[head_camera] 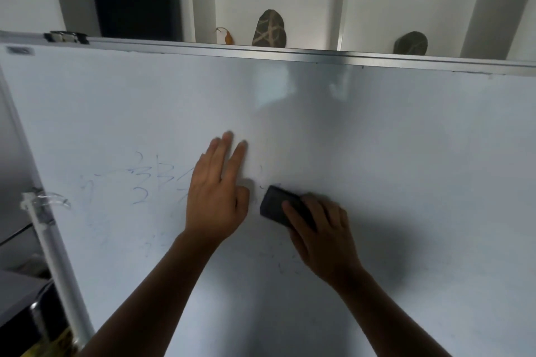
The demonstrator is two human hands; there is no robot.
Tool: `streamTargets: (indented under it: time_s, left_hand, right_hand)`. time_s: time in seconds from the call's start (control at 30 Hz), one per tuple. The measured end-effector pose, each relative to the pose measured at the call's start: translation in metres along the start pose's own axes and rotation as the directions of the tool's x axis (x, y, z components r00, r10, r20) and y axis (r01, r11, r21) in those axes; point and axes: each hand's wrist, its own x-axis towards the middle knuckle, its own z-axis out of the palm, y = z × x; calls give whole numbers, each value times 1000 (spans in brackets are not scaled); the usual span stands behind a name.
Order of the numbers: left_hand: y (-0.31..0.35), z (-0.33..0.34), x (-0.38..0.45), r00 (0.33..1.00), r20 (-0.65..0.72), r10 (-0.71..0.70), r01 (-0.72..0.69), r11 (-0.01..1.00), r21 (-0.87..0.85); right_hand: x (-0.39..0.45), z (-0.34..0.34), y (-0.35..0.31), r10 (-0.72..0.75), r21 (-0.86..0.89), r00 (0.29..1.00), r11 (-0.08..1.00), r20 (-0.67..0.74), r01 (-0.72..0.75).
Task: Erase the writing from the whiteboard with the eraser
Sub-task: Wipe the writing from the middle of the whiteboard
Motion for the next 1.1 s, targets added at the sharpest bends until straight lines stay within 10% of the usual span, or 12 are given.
streamTargets:
  time_s: [0.07,0.17,0.27,0.33,0.43,0.57,0.63,0.73,0.8,0.87,1.0,1.1]
  left_hand:
    - [-10,-4,1,1000,11,10,-10,1000,23]
    - [-29,-12,5,1000,12,13,-14,1000,13]
    - [-39,-15,6,998,57,32,-32,999,-4]
    - [-46,-17,6,995,81,62,-62,998,-4]
    - [-53,-19,8,992,84,94,-94,996,-4]
    - [-61,-23,15,989,86,121,-122,992,10]
    - [-64,-24,19,988,66,139,-140,990,10]
    - [-67,-24,25,989,48,143,-145,989,25]
    - [-67,-22,27,987,76,140,-144,989,41]
    - [-67,-19,27,987,91,135,-140,989,48]
    - [-69,-16,24,986,94,135,-141,988,57]
    - [-68,-15,24,987,105,125,-130,990,49]
  right_hand:
    - [0,0,8,113,27,992,993,-57,-112]
    - [14,-1,-1,570,192,776,821,-270,-537]
    - [5,15,-33,138,3,990,990,-10,-138]
    - [3,19,-33,114,-17,993,993,9,-114]
    - [14,17,-41,670,182,699,742,-250,-646]
    - [16,21,-60,115,-47,992,993,47,-113]
    - [18,18,-47,202,-54,979,978,-22,-202]
    - [27,19,-50,610,106,753,789,-248,-605]
    - [24,25,-63,292,-52,956,955,-40,-293]
    - [15,26,-60,55,-84,992,995,111,-46]
    - [19,20,-54,614,96,769,789,-180,-607]
    - [17,22,-63,157,-61,986,986,63,-153]
